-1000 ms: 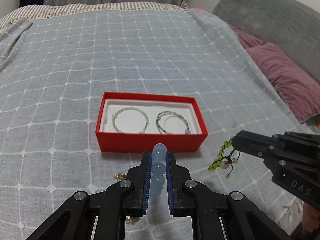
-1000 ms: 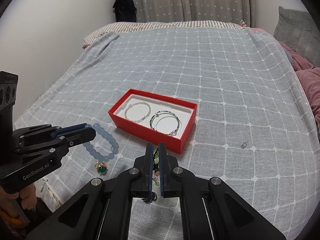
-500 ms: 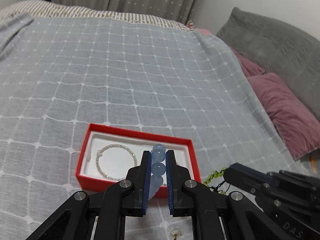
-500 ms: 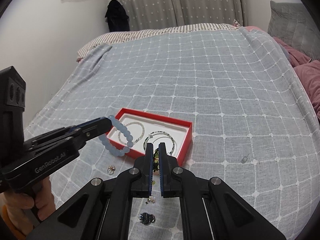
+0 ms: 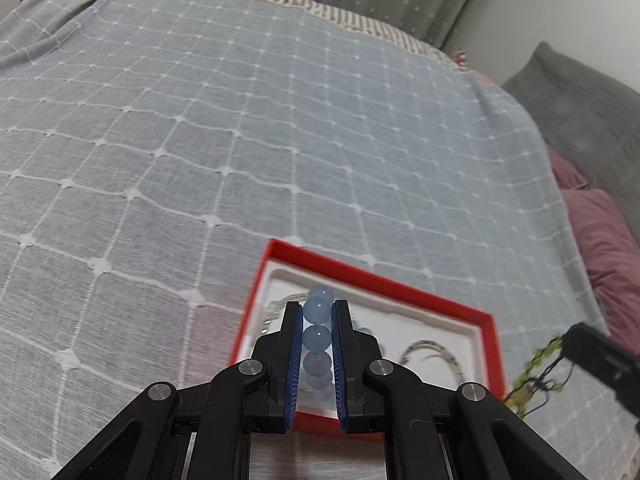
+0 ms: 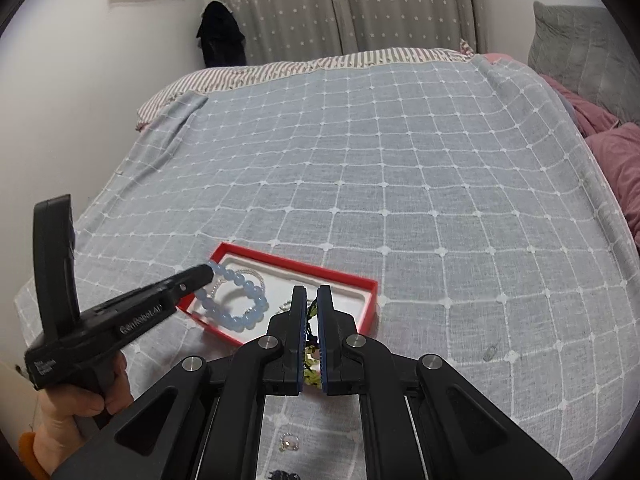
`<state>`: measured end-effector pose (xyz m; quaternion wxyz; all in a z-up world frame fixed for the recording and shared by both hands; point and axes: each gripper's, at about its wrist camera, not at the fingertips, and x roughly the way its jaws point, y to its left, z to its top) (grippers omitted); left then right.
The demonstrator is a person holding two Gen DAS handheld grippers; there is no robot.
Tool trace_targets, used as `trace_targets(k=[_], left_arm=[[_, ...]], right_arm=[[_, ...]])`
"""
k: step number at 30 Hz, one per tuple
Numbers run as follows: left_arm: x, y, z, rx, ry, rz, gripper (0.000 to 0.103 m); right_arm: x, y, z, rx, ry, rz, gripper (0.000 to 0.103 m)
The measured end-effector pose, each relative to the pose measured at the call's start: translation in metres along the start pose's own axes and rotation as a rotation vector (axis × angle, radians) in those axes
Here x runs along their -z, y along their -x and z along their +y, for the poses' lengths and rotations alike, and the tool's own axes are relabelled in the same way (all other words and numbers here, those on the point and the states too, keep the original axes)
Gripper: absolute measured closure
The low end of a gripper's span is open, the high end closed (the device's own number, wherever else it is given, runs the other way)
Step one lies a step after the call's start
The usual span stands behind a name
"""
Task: Organize jewelry
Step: 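Carry both bracelets into the red box and open both tools, then move both open tools back toward the rings and black piece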
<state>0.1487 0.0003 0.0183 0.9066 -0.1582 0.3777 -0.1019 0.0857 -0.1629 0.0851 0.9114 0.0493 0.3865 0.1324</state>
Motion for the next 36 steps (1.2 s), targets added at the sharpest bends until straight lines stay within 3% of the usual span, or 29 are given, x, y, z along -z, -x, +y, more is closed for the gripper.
trace_targets(k=[5,13,22,23,27,32,36], left_arm=[[0.004,-0.01,-0.001,-0.06,-0.049,0.021,0.094],[0.009,-0.017,-0.008,-0.102,-0.111,0.04,0.094],[0.01,-0.016,-0.014,-0.143,-0.166,0.044,0.092],[0.011,-0.015,-0.017,-0.146,-0.175,0.044,0.09],[0.013,-0.005,-0.026,-0.179,-0.214,0.049,0.069],[0.016,0.01,-0.034,-0.183,-0.227,0.066,0.052],[0.022,0.026,-0.036,-0.185,-0.241,0.058,0.031]], right_arm=[[-0.007,-0.012,0.019,-0.06,0.048,-0.02,0.098],[0.01,-0.054,-0.003,0.022,0.064,0.081,0.098],[0.013,-0.054,-0.016,0.047,0.056,0.091,0.096],[0.013,-0.052,-0.016,0.046,0.059,0.092,0.092],[0.015,-0.041,-0.014,0.043,0.064,0.092,0.065],[0.021,-0.026,-0.014,0.044,0.06,0.101,0.063],[0.03,-0.012,-0.015,0.051,0.063,0.103,0.053]])
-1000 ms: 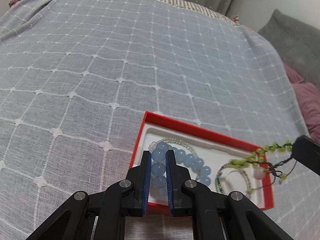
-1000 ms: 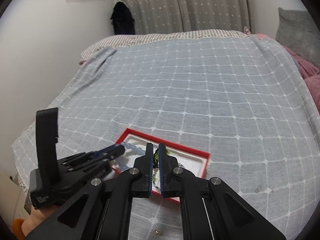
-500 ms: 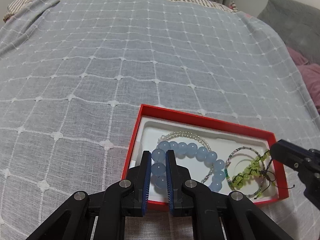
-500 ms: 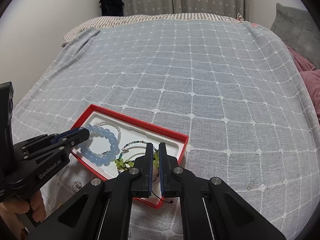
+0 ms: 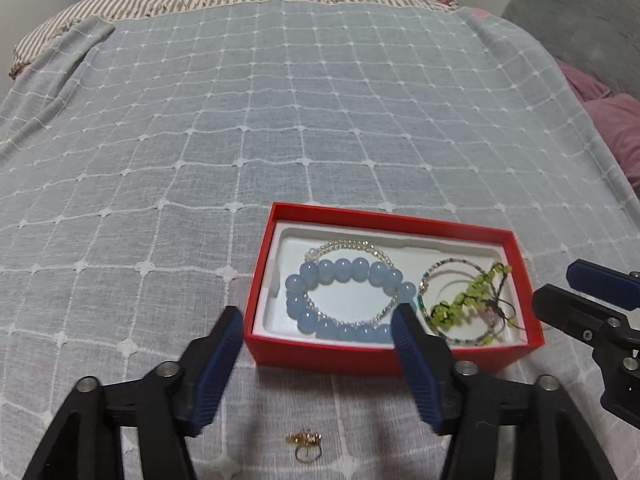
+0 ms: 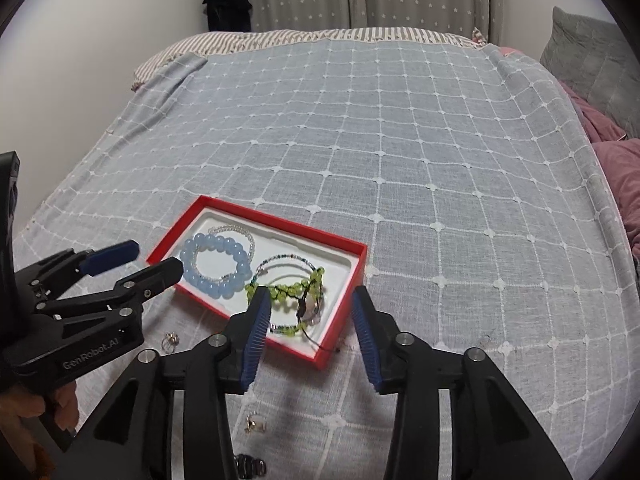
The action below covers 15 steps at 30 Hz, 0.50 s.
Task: Organize jewelry
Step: 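Move both open tools back toward the rings and black piece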
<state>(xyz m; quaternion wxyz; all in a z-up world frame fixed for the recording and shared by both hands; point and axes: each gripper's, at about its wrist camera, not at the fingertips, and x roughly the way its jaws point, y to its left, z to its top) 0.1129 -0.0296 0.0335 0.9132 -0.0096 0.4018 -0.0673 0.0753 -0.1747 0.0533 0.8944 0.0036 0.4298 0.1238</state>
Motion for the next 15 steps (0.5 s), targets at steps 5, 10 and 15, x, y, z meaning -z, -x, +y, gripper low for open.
trace_targets(k=[5,10,15], left_arm=[[0.012,0.006,0.001,0.005,-0.008,0.03,0.022],[0.025,0.008,0.003,0.007,-0.017,0.071,0.017],[0.04,0.008,0.004,0.039,-0.025,0.128,0.014]], right_arm=[[0.015,0.011,-0.004,0.014,0.001,0.013,0.044],[0.031,0.016,-0.005,0.016,0.004,0.037,0.042],[0.046,0.016,-0.006,0.003,0.001,0.078,0.04]])
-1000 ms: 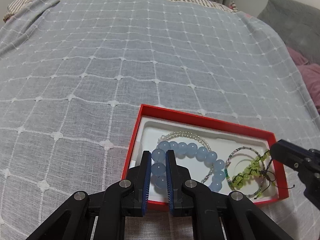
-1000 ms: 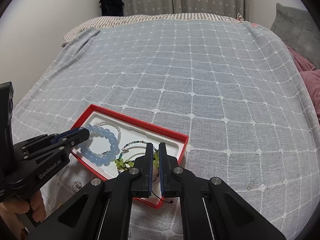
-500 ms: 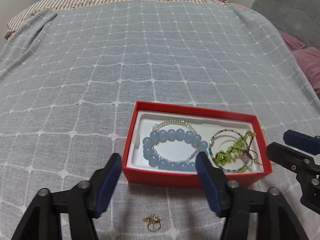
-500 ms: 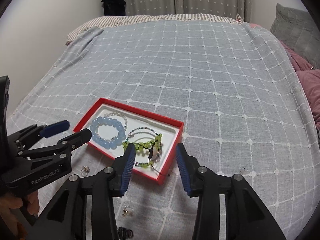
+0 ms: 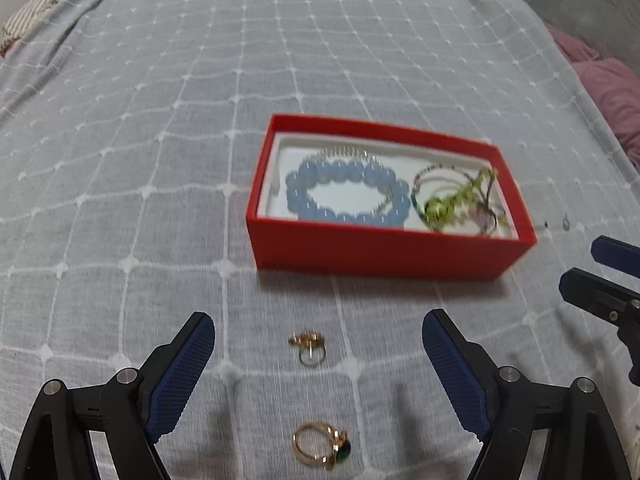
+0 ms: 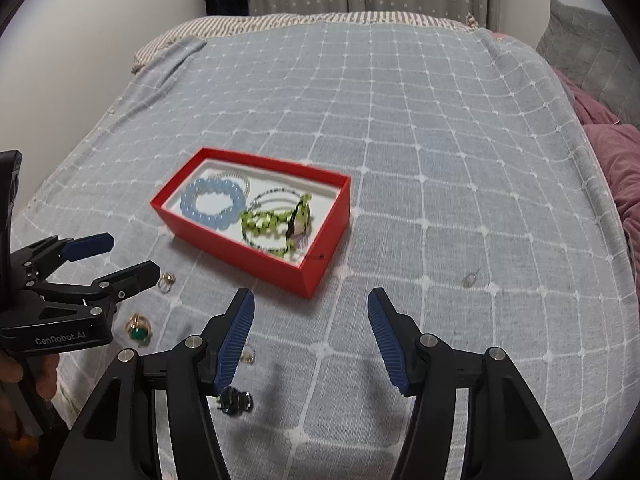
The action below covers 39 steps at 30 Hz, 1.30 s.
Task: Organize jewelry
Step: 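Move both open tools back toward the rings and black piece, then grasp the black flower piece with the right tool while the left tool grasps the dark-stone gold ring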
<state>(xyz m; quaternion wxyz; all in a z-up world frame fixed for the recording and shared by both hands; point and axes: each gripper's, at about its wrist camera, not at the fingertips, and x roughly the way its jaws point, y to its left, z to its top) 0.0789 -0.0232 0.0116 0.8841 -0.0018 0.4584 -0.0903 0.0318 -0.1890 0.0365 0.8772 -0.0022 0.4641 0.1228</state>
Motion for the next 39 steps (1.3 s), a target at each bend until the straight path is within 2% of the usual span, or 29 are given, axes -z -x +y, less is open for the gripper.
trace_targets(k=[5,13,24,30,35,39], left_arm=[[0.015,-0.003,0.008,0.031,0.011,0.052,0.014],[0.041,-0.004,0.02,0.032,-0.009,0.102,0.014],[0.07,0.005,0.023,0.029,-0.082,0.118,0.014],[0.077,-0.003,0.018,0.023,-0.101,0.145,0.014],[0.08,-0.009,0.012,-0.002,-0.124,0.15,0.013],[0.083,-0.011,0.01,-0.021,-0.135,0.141,0.011]], right_arm=[[0.015,-0.003,0.002,-0.01,0.006,0.033,0.04],[0.038,-0.006,0.009,-0.01,0.063,0.08,0.04],[0.065,-0.008,0.025,-0.037,0.12,0.124,0.04],[0.077,-0.02,0.039,-0.033,0.161,0.152,0.039],[0.083,-0.027,0.052,0.017,0.237,0.127,0.032],[0.083,-0.029,0.054,0.024,0.234,0.104,0.032]])
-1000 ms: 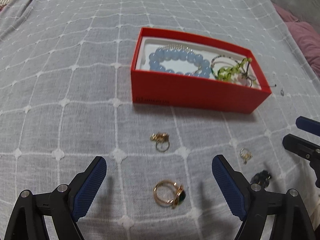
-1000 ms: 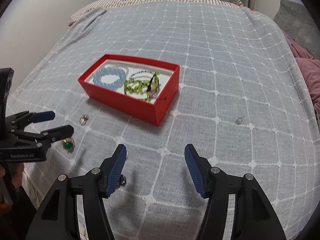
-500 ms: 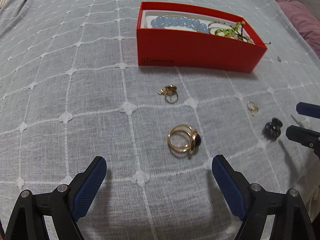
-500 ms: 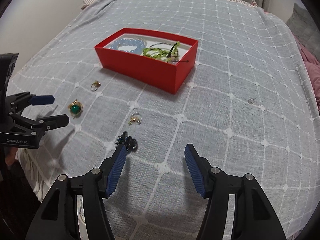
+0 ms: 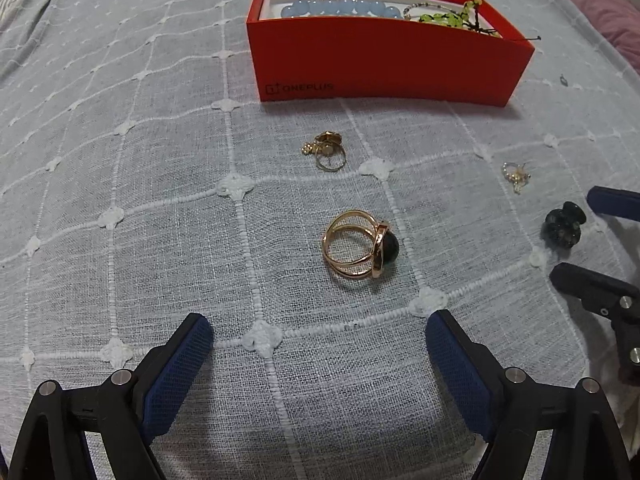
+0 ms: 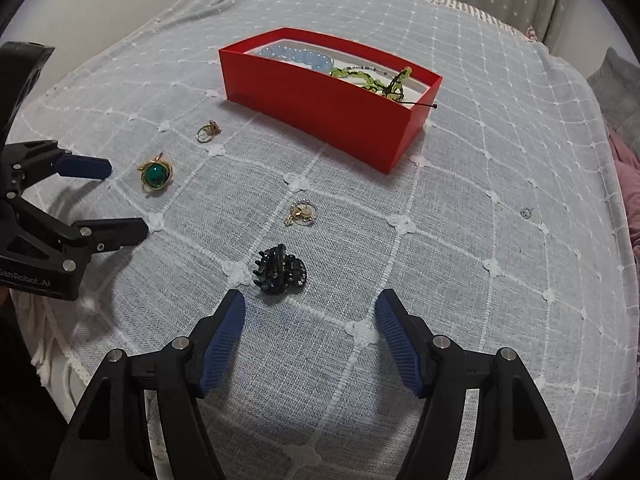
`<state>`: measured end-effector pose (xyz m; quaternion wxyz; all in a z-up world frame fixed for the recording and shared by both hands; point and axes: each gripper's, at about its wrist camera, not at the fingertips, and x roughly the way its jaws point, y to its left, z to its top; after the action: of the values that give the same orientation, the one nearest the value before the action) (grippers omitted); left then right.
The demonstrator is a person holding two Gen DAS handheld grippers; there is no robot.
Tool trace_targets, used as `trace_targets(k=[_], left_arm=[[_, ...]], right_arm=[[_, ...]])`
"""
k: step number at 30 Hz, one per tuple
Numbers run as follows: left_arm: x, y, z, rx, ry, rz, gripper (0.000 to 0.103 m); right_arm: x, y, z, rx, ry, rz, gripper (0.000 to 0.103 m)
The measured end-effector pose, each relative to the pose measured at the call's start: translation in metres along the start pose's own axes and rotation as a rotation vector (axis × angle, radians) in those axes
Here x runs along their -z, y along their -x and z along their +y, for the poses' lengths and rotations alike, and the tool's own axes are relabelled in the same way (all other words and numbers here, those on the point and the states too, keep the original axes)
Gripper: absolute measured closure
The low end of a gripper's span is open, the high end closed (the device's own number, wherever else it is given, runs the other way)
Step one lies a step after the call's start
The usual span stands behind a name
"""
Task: Organize jewelry
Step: 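Grasp the black flower piece with the right tool while the left tool grasps the dark-stone gold ring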
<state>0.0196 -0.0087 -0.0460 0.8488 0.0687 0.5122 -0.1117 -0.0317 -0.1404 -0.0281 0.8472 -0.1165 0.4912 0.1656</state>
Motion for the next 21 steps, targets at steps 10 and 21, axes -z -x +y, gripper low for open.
trace_targets(k=[10,21], left_arm=[[0.0,-0.001,0.0,-0.001,0.011,-0.021,0.011],[0.002,0.004,0.0,0.017,0.004,-0.029,0.011]], right_arm=[[-0.006,-0.005,0.008,-0.002,0.02,-0.054,0.041],[-0.008,-0.002,0.025,-0.015,0.076,-0.079,0.076]])
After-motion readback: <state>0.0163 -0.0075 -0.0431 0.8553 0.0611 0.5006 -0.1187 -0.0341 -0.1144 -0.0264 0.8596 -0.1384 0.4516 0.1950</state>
